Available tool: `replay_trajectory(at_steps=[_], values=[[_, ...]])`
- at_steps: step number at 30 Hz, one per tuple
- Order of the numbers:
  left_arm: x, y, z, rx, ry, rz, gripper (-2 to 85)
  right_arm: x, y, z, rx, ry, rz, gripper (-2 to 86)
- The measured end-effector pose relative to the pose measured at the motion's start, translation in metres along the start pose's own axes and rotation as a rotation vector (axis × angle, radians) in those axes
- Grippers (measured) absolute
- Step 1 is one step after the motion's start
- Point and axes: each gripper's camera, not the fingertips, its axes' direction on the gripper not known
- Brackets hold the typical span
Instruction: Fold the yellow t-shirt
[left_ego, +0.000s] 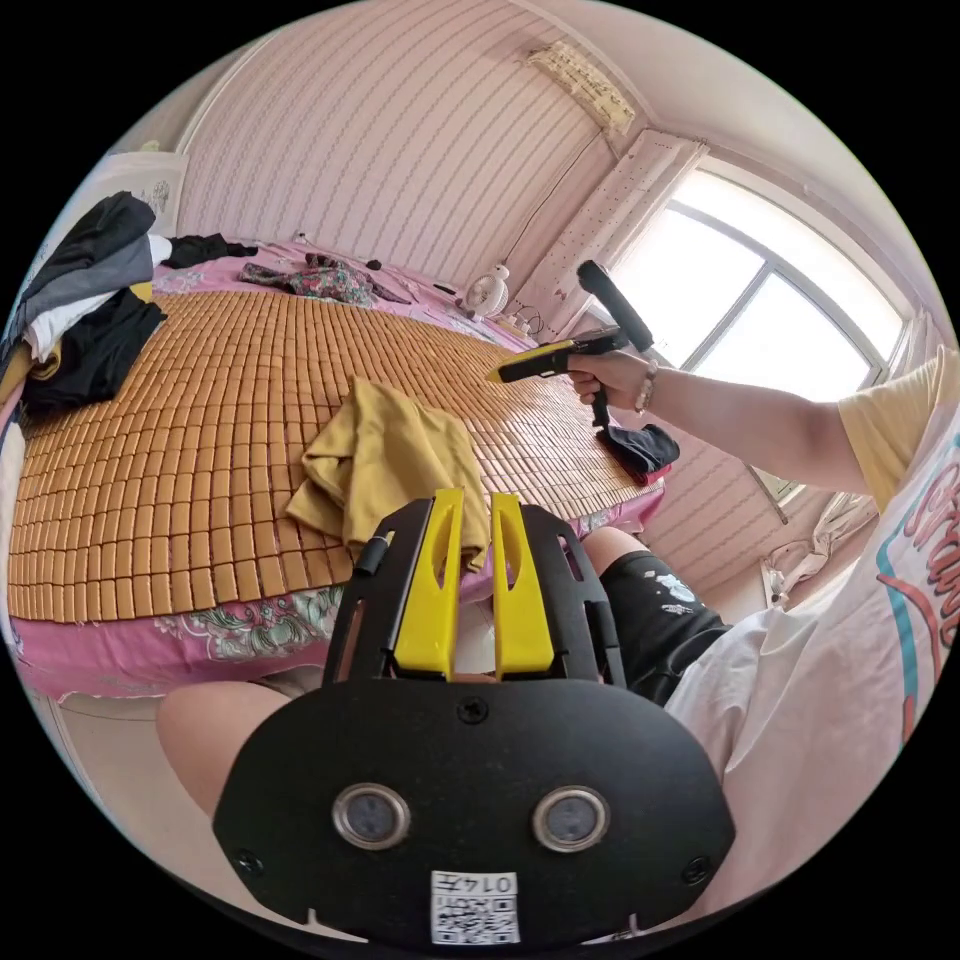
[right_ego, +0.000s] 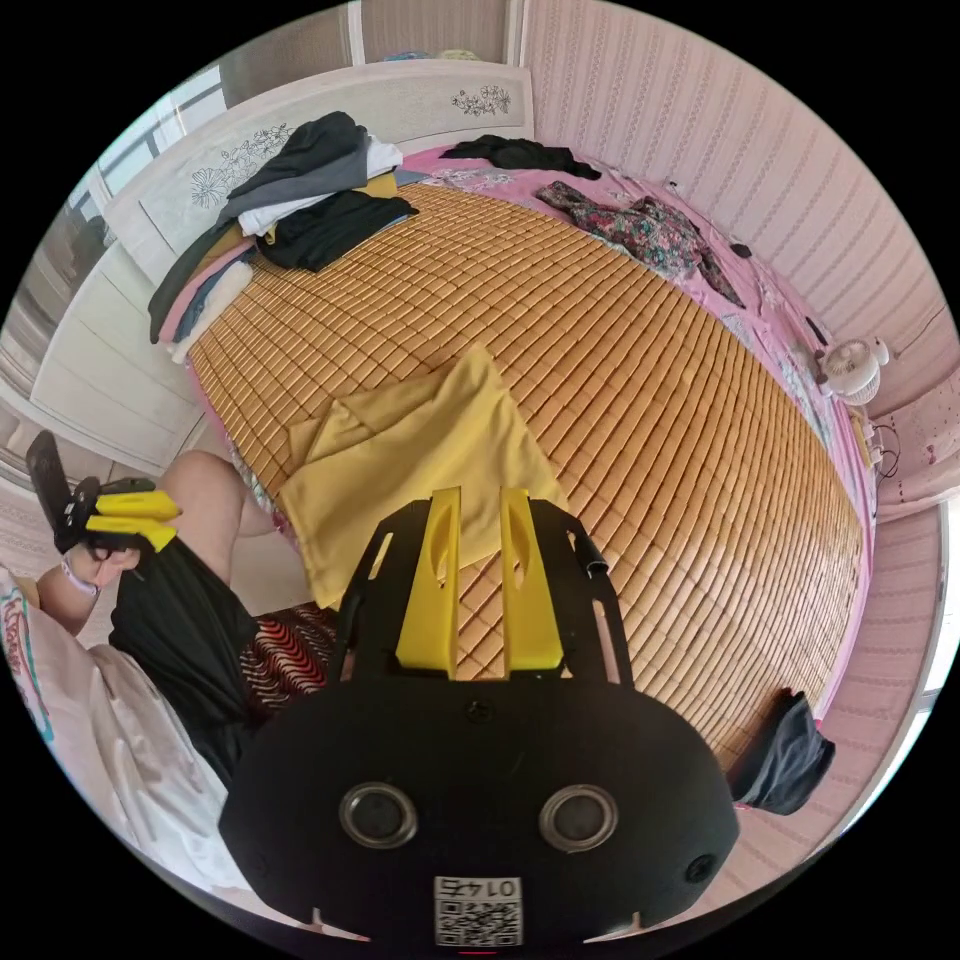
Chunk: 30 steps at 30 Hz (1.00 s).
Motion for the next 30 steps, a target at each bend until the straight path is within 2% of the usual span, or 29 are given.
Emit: replay_trajectory(at_steps=[4,7,11,16,18,20,22,30], values=[[-0.035,-0.006,0.023,-0.084,-0.084,-0.117,4.0,-0.031,0.047,0.002,0.001,-0.199,0.011,7.1],[-0.066,-0.025,0.037,-0.098,-0.17,-0.181,4.8,-0.074,0.046,0.005,0.039,-0.295,0.0,7.8],[-0.096,-0.055,0.072,-0.146,-0.246,-0.202,5.8,-0.127,0.01,0.001,0.063,-0.295,-0.082,7.4],[-0.116,-0.09,0.144,-0.231,-0.286,-0.193,5.8,-0.15,-0.036,-0.008,0.031,-0.226,-0.108,7.1],[-0.115,-0.096,0.17,-0.287,-0.295,-0.169,5.7,-0.144,-0.047,-0.013,0.01,-0.199,-0.077,6.1],[-0.113,-0.098,0.194,-0.365,-0.308,-0.142,5.5,-0.127,-0.054,-0.036,0.034,-0.268,-0.051,4.7],[-0.105,-0.097,0.205,-0.35,-0.36,-0.076,5.0,-0.108,-0.053,-0.064,0.08,-0.313,-0.011,3.8],[-0.102,-0.098,0.22,-0.344,-0.305,-0.087,1.9,0.034,0.021,-0.2,0.334,-0.44,0.479,1.8]])
